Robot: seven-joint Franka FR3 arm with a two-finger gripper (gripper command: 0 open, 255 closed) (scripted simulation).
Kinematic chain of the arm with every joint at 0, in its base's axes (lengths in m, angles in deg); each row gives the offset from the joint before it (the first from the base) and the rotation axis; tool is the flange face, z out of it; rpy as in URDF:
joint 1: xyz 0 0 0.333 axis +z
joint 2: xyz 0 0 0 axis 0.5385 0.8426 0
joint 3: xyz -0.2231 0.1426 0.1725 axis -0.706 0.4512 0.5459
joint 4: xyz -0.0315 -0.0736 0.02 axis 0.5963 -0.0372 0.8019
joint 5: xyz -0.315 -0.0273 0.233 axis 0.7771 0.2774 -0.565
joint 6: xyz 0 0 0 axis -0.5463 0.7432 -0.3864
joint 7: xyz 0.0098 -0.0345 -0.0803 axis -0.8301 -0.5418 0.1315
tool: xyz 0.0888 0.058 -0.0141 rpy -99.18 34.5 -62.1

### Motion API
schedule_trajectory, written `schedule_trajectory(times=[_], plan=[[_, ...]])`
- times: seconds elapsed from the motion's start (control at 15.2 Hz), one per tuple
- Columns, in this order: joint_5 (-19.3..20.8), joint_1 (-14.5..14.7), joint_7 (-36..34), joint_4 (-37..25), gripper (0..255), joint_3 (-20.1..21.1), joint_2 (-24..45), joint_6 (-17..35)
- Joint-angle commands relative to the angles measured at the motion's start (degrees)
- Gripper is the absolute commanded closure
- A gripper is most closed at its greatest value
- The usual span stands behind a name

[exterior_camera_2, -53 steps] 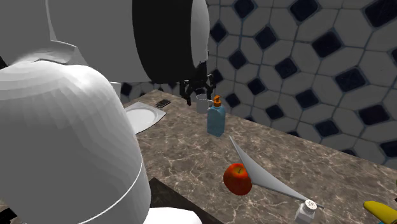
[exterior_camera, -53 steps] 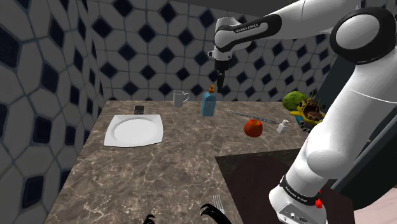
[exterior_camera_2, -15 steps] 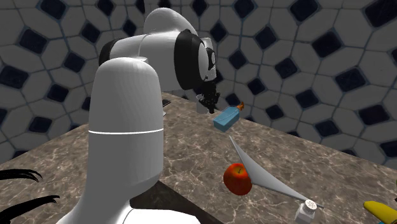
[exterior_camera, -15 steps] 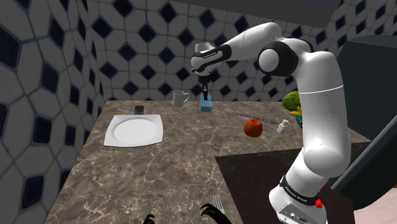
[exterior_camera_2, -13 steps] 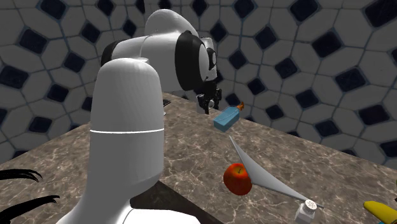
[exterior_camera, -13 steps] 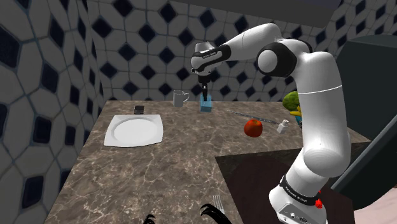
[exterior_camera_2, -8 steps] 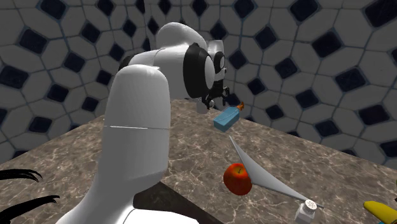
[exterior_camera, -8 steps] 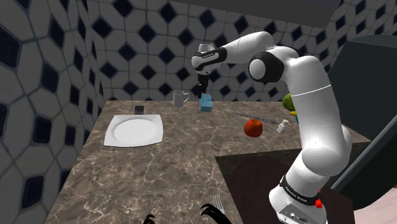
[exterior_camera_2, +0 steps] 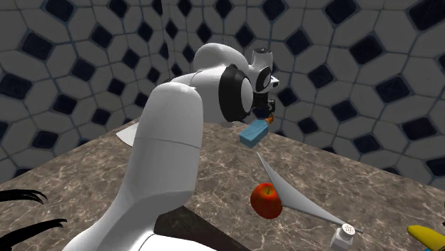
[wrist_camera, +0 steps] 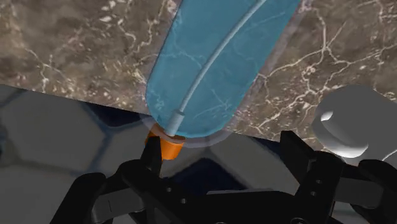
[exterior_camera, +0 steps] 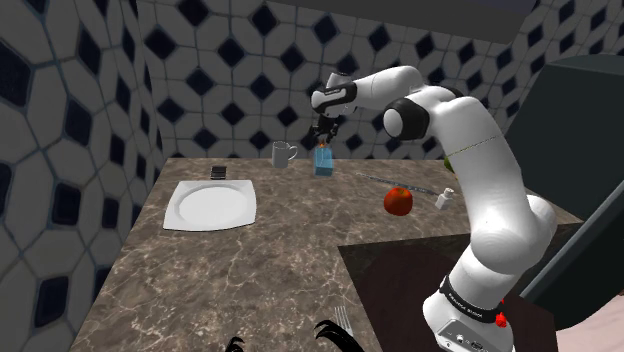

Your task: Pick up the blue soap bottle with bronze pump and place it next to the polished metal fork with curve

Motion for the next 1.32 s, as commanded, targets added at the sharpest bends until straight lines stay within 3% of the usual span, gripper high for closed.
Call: schedule_trajectory(times=[0.0,0.13,0.66,1.19,1.25], plan=[[-2.69,-0.8,-7.03,0.0,0,-1.23,0.98,4.11],[-5.18,-1.27,-13.52,1.06,0,-2.61,1.57,8.63],[-5.95,-2.78,-13.93,-4.42,0,-1.65,7.71,9.51],[-5.95,-2.78,-13.93,-4.41,0,-1.65,7.7,9.51],[-5.95,-2.78,-13.93,-4.41,255,-1.65,7.7,9.51]])
